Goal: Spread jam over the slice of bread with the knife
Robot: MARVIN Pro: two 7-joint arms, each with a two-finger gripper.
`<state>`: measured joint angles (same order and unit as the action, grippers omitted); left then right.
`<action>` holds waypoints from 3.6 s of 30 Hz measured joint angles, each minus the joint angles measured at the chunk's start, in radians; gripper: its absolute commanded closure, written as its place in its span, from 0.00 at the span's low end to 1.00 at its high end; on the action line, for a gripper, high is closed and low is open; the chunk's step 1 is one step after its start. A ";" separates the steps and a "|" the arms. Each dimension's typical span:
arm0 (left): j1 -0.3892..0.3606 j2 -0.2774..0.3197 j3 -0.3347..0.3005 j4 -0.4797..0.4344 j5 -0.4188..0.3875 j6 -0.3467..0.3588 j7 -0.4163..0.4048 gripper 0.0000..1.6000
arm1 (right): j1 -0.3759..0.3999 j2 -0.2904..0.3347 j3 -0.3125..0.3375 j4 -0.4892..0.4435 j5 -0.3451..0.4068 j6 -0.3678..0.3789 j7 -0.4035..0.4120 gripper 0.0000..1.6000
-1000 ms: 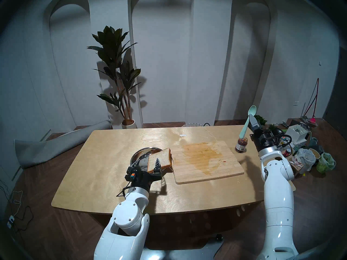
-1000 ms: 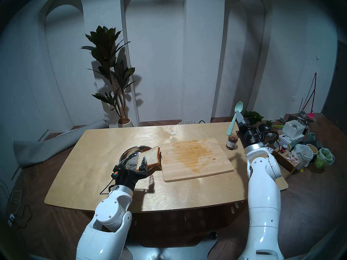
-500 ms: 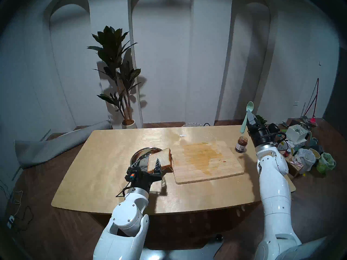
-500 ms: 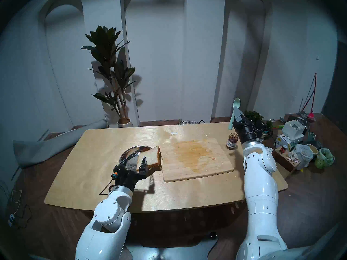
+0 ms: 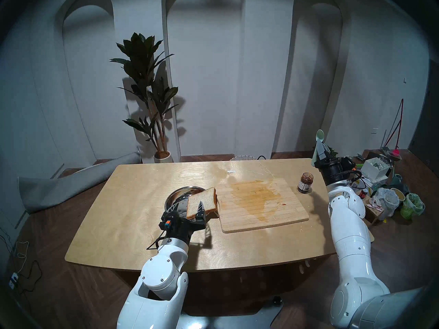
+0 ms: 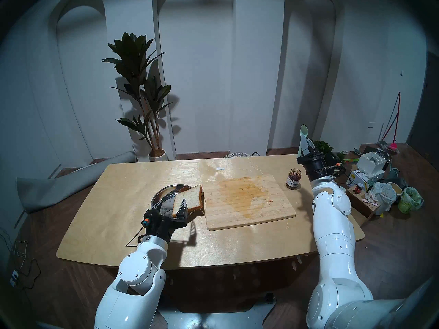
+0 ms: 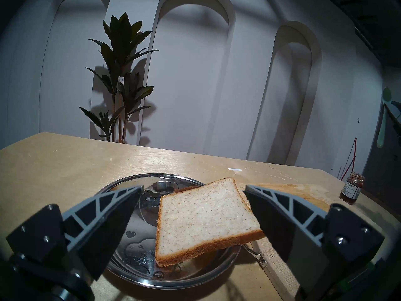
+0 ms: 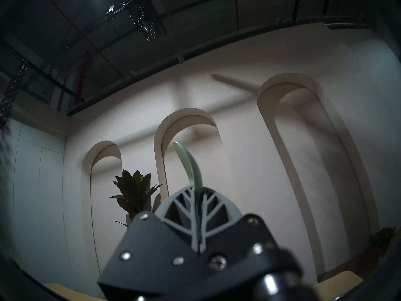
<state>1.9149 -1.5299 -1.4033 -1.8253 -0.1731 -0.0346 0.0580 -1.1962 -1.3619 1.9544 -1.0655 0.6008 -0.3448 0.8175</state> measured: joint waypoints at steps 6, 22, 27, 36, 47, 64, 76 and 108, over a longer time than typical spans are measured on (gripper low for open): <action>0.001 0.003 0.006 0.000 -0.003 0.000 -0.003 0.00 | 0.053 0.021 0.007 0.136 -0.020 -0.101 0.037 1.00; 0.001 0.007 0.025 -0.001 -0.013 0.001 -0.006 0.00 | 0.185 0.073 -0.012 0.407 -0.062 -0.303 0.160 1.00; 0.001 0.008 0.027 -0.002 -0.018 0.001 -0.005 0.00 | 0.227 0.080 -0.031 0.480 -0.076 -0.348 0.190 1.00; 0.007 0.007 0.022 -0.013 -0.029 0.000 0.005 0.00 | 0.291 0.091 -0.048 0.598 -0.093 -0.403 0.225 1.00; 0.013 0.008 0.015 -0.027 -0.055 0.003 0.008 0.00 | 0.361 0.112 -0.048 0.756 -0.090 -0.447 0.224 1.00; 0.017 0.013 0.009 -0.049 -0.089 0.012 -0.001 0.00 | 0.411 0.135 -0.083 0.880 -0.112 -0.486 0.181 1.00; 0.025 0.016 0.004 -0.070 -0.112 0.017 -0.002 0.00 | 0.437 0.141 -0.118 0.916 -0.152 -0.486 0.173 1.00; 0.050 0.017 -0.008 -0.093 -0.129 0.019 0.001 0.00 | 0.455 0.158 -0.146 0.949 -0.214 -0.443 0.092 1.00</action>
<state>1.9653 -1.5127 -1.4110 -1.9182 -0.3018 -0.0160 0.0587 -0.7417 -1.2041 1.8087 -0.1168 0.3870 -0.7875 0.9098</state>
